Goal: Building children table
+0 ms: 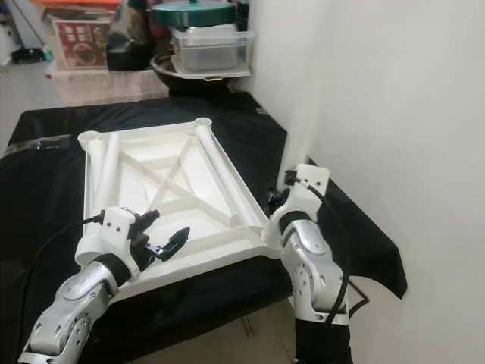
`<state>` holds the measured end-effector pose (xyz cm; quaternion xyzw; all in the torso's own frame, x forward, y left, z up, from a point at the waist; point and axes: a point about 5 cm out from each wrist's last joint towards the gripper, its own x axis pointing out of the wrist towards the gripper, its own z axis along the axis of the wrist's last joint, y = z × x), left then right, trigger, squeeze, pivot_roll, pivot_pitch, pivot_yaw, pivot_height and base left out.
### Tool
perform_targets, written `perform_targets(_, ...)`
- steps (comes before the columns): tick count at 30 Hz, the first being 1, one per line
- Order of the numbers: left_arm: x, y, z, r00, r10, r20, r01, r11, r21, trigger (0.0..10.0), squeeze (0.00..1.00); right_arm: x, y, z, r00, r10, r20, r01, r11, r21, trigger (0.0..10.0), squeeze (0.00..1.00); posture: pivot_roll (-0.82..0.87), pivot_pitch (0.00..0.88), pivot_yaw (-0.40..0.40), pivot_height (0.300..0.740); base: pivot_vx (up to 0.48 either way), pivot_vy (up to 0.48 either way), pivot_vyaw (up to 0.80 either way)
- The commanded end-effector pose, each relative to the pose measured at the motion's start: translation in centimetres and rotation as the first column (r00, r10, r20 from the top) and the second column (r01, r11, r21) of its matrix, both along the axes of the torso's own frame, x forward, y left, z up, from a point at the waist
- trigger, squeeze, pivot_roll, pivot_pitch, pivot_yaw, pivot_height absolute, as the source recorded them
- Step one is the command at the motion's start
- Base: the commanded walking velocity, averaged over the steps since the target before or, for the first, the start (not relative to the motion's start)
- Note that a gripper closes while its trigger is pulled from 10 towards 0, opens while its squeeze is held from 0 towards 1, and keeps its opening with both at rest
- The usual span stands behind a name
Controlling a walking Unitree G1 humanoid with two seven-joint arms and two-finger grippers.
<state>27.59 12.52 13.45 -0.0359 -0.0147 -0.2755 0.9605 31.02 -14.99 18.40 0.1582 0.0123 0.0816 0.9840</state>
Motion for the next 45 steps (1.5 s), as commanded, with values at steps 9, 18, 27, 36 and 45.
perform_targets(9,0.0,-0.1,-0.4,1.0,-0.016,-0.014,0.016,1.0,0.006,10.0,0.0,-1.6,-0.6,1.4,0.863,0.494,0.103,-0.492,0.869,-0.048,10.0,0.0,0.0,0.0,-0.054,0.74,0.0,0.0,0.0)
perform_targets(18,0.0,-0.2,-0.4,1.0,-0.013,-0.01,0.013,1.0,-0.001,10.0,0.0,-2.0,1.7,0.6,0.653,0.756,0.046,-0.718,0.637,-0.281,2.6,0.0,0.03,0.0,-0.075,0.74,0.0,0.0,0.0)
perform_targets(27,-0.2,-0.2,-0.2,1.0,-0.012,-0.008,0.012,1.0,-0.015,10.0,0.0,2.4,-2.2,-1.8,0.974,0.208,-0.095,-0.227,0.932,-0.283,0.0,0.0,0.02,0.0,-0.072,0.74,0.0,0.0,0.0)
perform_targets(36,-0.1,0.1,-0.2,1.0,0.004,0.0,-0.004,1.0,-0.012,10.0,0.0,-0.2,-1.9,-2.5,0.957,-0.257,-0.136,0.206,0.93,-0.305,0.0,0.0,0.02,0.0,-0.064,0.74,0.0,0.0,0.0)
perform_targets(45,0.1,0.0,-0.2,1.0,0.004,0.002,-0.004,1.0,-0.013,10.0,0.0,0.0,2.0,0.4,0.991,0.133,0.029,-0.127,0.982,-0.142,10.0,0.0,0.02,0.0,-0.059,0.74,0.0,0.0,0.0)
